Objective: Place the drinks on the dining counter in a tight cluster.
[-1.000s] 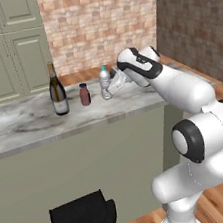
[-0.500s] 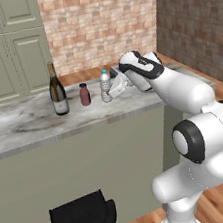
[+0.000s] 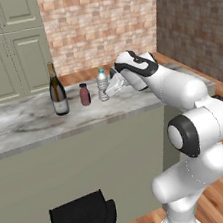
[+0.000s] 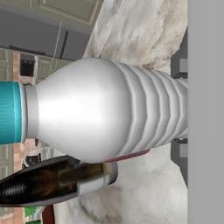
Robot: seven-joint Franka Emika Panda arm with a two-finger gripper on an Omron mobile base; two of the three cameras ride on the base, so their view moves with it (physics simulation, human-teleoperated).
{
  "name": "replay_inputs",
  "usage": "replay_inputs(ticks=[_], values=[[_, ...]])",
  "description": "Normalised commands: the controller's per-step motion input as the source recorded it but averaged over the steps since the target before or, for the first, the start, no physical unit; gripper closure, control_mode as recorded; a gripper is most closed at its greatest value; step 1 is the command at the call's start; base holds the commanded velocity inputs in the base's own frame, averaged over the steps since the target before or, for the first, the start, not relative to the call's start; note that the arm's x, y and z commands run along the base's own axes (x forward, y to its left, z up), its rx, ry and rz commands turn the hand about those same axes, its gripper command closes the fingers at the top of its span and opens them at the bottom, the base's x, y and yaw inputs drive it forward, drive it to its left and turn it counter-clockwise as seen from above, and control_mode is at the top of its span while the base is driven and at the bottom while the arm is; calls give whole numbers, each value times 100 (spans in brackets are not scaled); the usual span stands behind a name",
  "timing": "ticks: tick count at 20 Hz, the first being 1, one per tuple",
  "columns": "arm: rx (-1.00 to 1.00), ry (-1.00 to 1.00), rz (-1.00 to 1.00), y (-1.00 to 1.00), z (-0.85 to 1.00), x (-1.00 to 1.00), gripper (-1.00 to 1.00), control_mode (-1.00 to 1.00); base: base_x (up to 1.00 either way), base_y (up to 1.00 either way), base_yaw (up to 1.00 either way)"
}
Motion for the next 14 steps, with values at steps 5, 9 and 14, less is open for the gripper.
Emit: replay_inputs(ticks=[5,9,14], values=[[0,0,0,7,0,26,100,-100,0,0,0],[0,0,0,4,0,1,100,-100,0,0,0],[0,0,0,3,-9,0,100,-100,0,0,0]])
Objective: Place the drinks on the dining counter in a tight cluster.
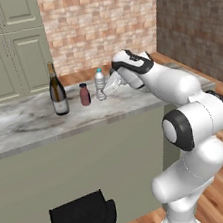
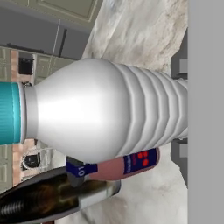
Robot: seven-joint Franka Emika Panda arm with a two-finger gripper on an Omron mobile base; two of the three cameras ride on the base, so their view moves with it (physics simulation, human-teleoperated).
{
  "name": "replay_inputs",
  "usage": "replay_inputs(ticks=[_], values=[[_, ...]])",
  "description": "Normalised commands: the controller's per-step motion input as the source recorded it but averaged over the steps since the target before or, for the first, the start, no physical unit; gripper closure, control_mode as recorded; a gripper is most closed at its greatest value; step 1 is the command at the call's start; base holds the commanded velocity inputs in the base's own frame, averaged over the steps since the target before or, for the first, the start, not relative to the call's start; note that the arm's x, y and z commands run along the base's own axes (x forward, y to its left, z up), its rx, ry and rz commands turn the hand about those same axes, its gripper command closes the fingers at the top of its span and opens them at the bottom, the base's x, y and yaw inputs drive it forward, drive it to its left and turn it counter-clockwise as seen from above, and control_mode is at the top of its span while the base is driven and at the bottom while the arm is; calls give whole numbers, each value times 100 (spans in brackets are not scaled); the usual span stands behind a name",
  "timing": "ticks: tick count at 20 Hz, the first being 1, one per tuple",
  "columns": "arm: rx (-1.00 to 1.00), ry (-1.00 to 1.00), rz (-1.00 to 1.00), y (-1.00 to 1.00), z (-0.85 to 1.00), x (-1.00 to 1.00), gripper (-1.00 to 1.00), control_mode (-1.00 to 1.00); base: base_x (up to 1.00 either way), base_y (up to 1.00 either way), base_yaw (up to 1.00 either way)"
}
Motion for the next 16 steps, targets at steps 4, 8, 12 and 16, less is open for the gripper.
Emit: replay_inputs(ticks=[4,8,12,16], values=[[0,0,0,6,-25,0,100,-100,0,0,0],[0,0,0,2,-30,0,100,-100,0,0,0],[0,0,0,0,-11,0,100,-100,0,0,0],[0,0,0,0,0,0,100,-100,0,0,0]])
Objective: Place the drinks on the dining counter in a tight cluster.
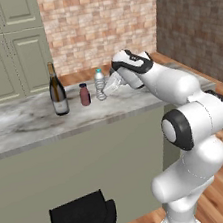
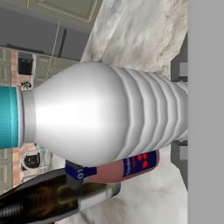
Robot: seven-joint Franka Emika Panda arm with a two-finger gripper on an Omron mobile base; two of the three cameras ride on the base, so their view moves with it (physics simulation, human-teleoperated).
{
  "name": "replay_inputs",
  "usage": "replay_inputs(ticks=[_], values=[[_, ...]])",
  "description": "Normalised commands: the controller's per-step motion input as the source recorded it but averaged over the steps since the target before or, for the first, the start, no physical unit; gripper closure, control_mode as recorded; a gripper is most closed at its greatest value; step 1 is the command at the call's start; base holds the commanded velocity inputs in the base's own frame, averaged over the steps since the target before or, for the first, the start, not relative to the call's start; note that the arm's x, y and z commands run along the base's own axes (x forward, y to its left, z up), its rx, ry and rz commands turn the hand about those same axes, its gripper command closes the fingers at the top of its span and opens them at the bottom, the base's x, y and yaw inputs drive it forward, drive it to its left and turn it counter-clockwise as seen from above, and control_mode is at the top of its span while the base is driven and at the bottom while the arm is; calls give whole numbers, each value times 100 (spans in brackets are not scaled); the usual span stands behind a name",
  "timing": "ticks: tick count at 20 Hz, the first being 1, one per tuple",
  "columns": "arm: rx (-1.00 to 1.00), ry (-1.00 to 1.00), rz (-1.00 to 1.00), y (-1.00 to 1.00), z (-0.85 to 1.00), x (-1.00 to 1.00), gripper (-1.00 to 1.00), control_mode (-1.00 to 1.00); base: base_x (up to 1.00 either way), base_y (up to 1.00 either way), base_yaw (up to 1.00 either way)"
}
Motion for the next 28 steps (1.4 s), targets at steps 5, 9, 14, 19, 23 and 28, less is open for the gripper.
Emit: replay_inputs(ticks=[5,9,14,19,23,28], values=[[0,0,0,0,0,0,-100,-100,0,0,0],[0,0,0,0,0,0,-100,-100,0,0,0],[0,0,0,0,0,0,-100,-100,0,0,0],[0,1,0,0,0,0,-100,-100,0,0,0],[0,0,0,-1,0,-2,-100,-100,0,0,0],[0,0,-3,-38,3,-54,-100,-100,0,0,0]])
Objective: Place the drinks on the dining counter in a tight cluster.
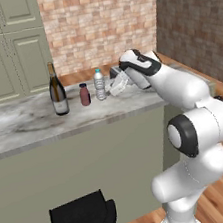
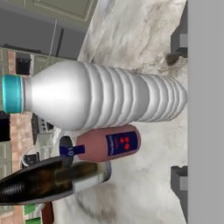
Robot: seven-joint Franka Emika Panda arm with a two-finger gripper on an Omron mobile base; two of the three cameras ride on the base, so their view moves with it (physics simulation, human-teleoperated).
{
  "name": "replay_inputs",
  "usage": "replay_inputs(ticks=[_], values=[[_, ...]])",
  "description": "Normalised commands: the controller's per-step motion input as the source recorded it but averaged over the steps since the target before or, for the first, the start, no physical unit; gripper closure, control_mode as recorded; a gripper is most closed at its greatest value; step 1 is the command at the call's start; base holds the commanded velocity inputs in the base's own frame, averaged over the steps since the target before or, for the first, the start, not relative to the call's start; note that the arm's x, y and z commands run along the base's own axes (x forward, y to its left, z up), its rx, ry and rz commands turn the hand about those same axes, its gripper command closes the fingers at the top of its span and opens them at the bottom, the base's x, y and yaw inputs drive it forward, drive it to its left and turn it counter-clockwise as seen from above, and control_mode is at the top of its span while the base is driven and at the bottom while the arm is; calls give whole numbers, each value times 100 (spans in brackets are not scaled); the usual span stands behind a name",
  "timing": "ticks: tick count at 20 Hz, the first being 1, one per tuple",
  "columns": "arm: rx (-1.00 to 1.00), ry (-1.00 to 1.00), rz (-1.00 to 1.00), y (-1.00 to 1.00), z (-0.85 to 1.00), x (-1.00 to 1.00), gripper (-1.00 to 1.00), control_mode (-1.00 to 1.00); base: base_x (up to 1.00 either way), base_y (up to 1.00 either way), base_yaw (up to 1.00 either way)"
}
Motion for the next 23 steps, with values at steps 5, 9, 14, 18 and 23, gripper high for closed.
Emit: replay_inputs(ticks=[5,9,14,18,23], values=[[0,0,-8,-57,11,-91,-100,-100,0,0,0],[0,0,-12,-45,21,-94,-100,-100,0,0,0],[-2,2,-19,-26,36,-89,-100,-100,0,0,0],[-13,9,-26,0,47,-67,-100,-100,0,0,0],[-21,28,-37,5,26,-34,-100,-100,0,0,0]])
